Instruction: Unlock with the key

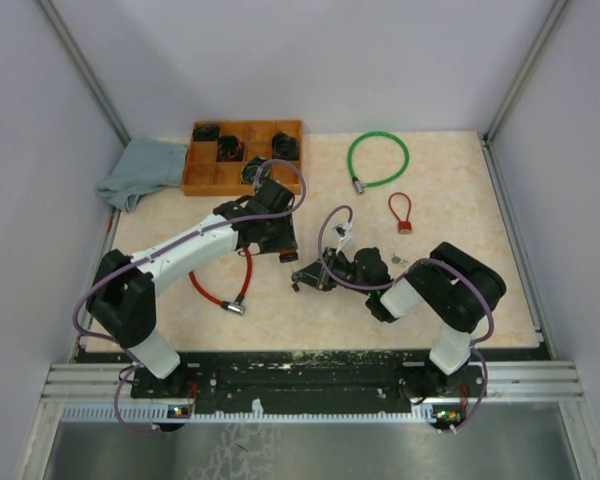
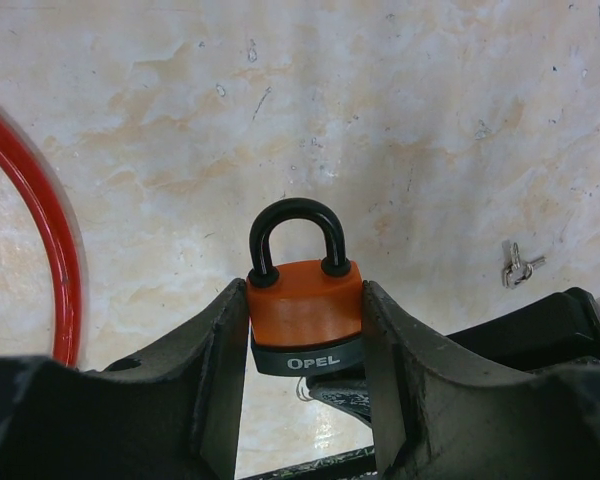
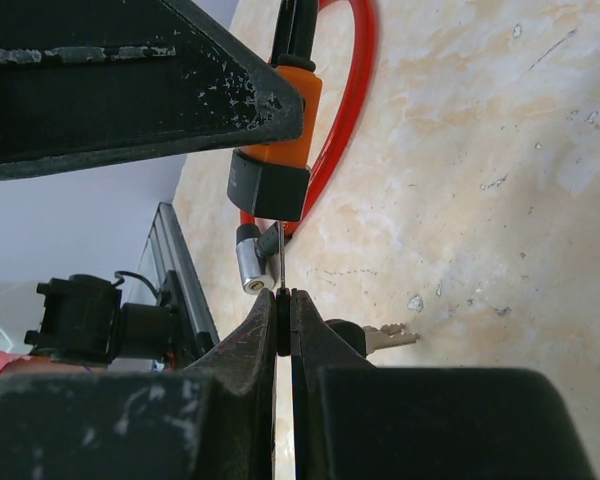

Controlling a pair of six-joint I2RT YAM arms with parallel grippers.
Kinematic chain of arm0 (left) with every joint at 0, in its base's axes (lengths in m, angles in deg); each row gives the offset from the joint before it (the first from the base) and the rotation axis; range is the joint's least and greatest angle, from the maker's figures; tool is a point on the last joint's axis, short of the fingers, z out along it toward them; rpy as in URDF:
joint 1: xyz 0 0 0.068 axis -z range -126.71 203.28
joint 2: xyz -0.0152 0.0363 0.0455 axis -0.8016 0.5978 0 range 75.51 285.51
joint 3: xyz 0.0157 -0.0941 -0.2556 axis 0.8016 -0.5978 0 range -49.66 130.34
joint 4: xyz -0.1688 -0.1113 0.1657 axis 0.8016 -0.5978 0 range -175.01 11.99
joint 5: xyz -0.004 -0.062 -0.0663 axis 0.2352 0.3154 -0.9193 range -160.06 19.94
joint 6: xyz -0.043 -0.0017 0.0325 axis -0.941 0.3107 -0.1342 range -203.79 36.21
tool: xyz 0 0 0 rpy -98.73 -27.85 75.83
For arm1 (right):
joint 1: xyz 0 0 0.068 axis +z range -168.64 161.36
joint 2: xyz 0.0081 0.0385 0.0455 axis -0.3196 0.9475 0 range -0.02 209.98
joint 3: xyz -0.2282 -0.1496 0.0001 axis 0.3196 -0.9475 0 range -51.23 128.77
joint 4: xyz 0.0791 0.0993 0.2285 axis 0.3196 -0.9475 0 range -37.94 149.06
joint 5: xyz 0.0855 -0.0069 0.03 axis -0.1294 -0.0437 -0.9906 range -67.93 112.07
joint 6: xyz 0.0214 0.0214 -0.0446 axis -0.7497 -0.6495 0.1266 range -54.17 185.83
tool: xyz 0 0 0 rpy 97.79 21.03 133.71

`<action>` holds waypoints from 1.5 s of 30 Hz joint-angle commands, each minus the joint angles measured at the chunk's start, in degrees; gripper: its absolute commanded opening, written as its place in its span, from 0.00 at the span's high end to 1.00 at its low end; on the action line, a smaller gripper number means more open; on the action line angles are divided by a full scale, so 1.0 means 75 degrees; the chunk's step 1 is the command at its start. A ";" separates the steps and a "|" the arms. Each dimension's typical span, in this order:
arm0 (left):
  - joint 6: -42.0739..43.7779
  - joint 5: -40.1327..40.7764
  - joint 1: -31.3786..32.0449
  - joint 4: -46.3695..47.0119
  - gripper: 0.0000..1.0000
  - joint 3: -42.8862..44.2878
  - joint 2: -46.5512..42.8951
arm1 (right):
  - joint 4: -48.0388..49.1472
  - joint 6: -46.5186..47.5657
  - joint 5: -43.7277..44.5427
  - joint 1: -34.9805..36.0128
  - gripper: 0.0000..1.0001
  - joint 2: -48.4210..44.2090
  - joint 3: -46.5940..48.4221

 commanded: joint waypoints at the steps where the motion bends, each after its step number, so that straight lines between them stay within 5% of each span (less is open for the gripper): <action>1: -0.0098 -0.0069 0.0007 0.0221 1.00 -0.0080 -0.0343 | 0.0893 -0.0299 0.0177 0.0062 1.00 0.0193 0.0185; 14: -0.0280 0.0009 0.0019 0.0364 1.00 -0.0288 -0.0377 | 0.1596 -0.0683 0.0136 0.0061 1.00 0.0218 0.0124; 45: -0.0600 0.0330 0.0022 0.0645 1.00 -0.0765 -0.0849 | 0.0902 -0.0717 0.0755 0.0070 1.00 -0.0186 -0.0131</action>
